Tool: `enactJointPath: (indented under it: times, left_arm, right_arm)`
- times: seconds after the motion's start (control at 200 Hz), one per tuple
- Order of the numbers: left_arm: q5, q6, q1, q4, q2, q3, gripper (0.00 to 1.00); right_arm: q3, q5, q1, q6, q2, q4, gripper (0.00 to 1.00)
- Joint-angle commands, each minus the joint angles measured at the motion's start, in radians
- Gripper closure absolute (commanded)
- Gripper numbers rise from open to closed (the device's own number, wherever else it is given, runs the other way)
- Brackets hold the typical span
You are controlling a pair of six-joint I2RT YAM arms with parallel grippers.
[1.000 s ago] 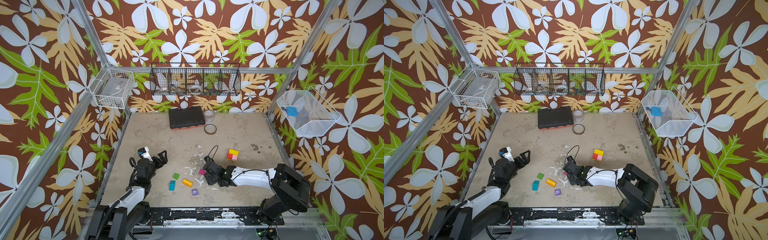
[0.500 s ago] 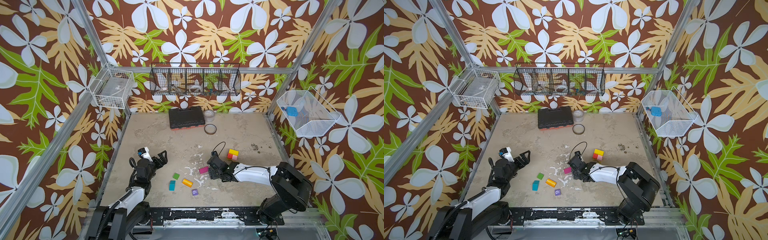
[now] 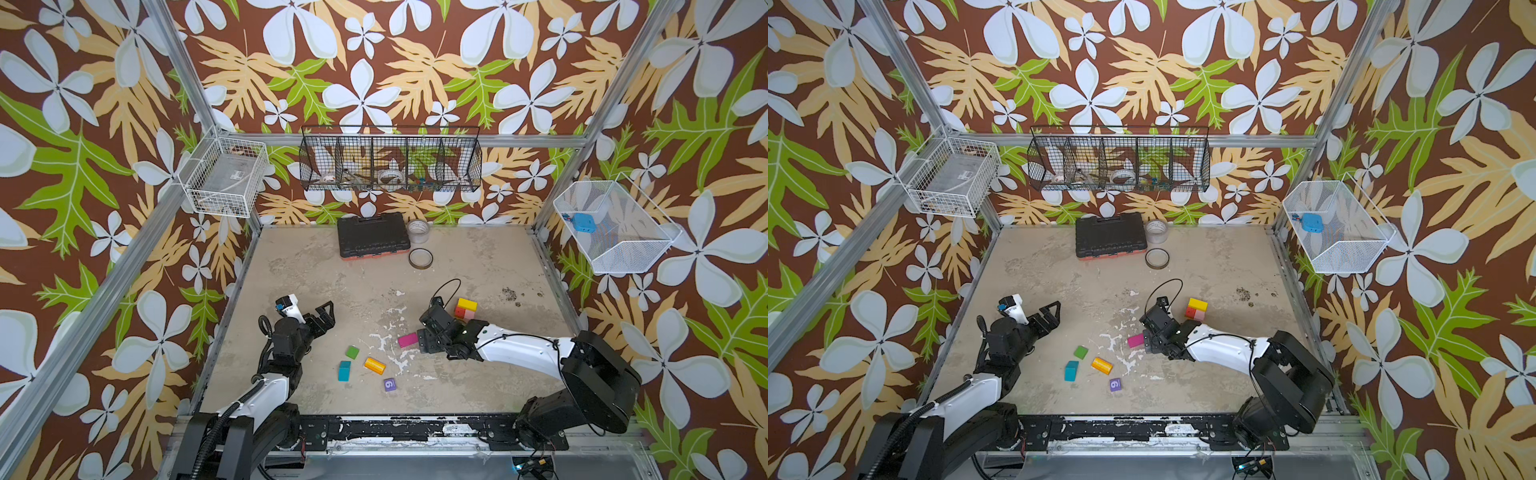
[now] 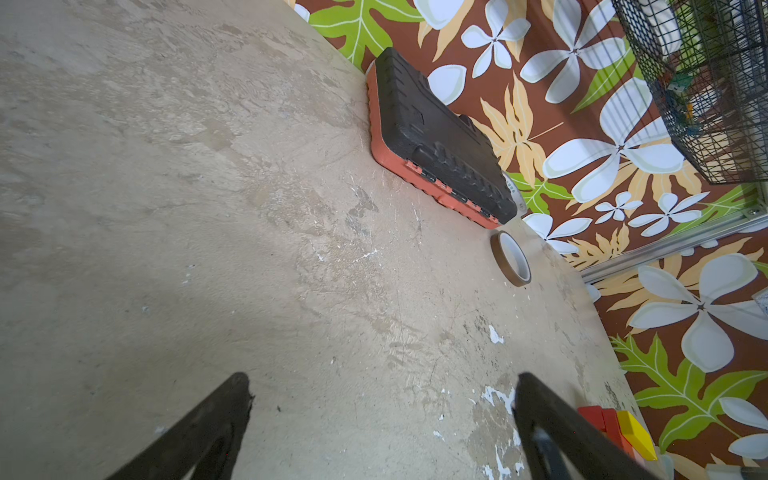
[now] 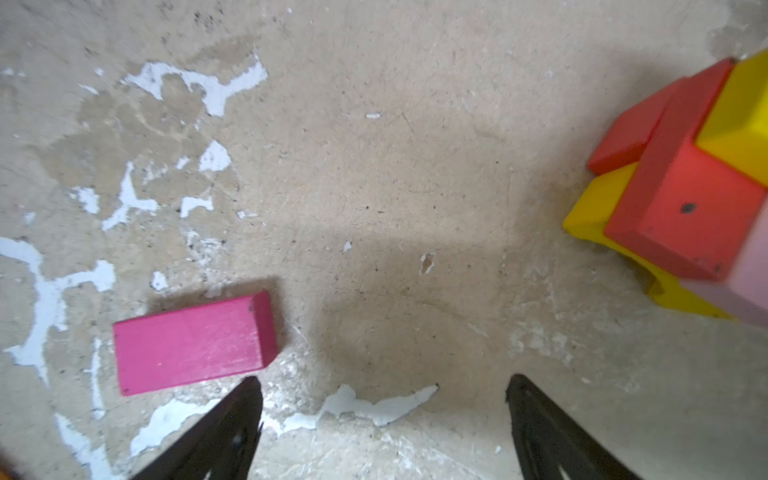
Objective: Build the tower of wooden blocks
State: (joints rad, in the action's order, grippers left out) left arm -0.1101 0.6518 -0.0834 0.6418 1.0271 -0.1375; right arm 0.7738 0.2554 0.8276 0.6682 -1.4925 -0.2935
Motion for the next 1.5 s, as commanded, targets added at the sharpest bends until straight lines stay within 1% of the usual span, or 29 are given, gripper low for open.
enactJointPath:
  times: [0.0,0.085,0.165,0.215,0.356,0.491,0.682,0.792,0.932,1.017,1.213,1.273,1.498]
  left_arm:
    - [-0.003,-0.011,0.001,0.016,-0.002,0.000,0.00]
    - [-0.007,-0.011,0.001,0.016,-0.002,0.001,0.00]
    - [-0.007,-0.012,0.001,0.016,-0.002,0.000,0.00]
    - [-0.008,-0.011,0.001,0.017,-0.002,0.000,0.00]
    - [-0.013,-0.012,0.001,0.021,-0.004,0.002,0.00]
    - [-0.013,-0.012,0.001,0.022,-0.005,0.005,0.00]
    - [-0.013,-0.012,0.001,0.024,-0.004,0.004,0.00]
    - [-0.014,-0.013,0.001,0.024,-0.003,0.003,0.00]
    - [-0.013,-0.012,0.001,0.027,-0.004,0.005,0.00]
    - [-0.014,-0.014,0.001,0.026,-0.003,0.005,0.00]
    - [-0.016,-0.014,0.001,0.029,-0.004,0.004,0.00]
    - [-0.017,-0.013,0.000,0.029,-0.003,0.004,0.00]
    - [-0.019,-0.014,0.001,0.029,-0.004,0.006,0.00]
  right_arm:
    - [-0.019,-0.061,0.009,0.044,0.032,0.060,0.05]
    - [-0.024,-0.081,0.053,0.018,0.036,0.115,0.00]
    - [0.013,-0.051,0.106,-0.022,0.006,0.120,0.00]
    - [0.036,-0.057,0.122,-0.045,-0.023,0.124,0.00]
    - [0.078,-0.080,0.125,-0.065,-0.114,0.133,0.00]
    - [0.119,-0.065,0.124,-0.081,-0.183,0.114,0.00]
    - [0.131,-0.084,0.125,-0.097,-0.222,0.117,0.00]
    - [0.142,-0.081,0.125,-0.099,-0.241,0.106,0.04]
    - [0.147,-0.084,0.125,-0.099,-0.253,0.101,0.13]
    - [0.150,-0.082,0.125,-0.099,-0.256,0.097,0.21]
    - [0.157,-0.066,0.124,-0.092,-0.250,0.080,0.32]
    - [0.158,-0.058,0.125,-0.087,-0.246,0.075,0.38]
    - [0.159,-0.038,0.125,-0.074,-0.192,0.048,0.43]
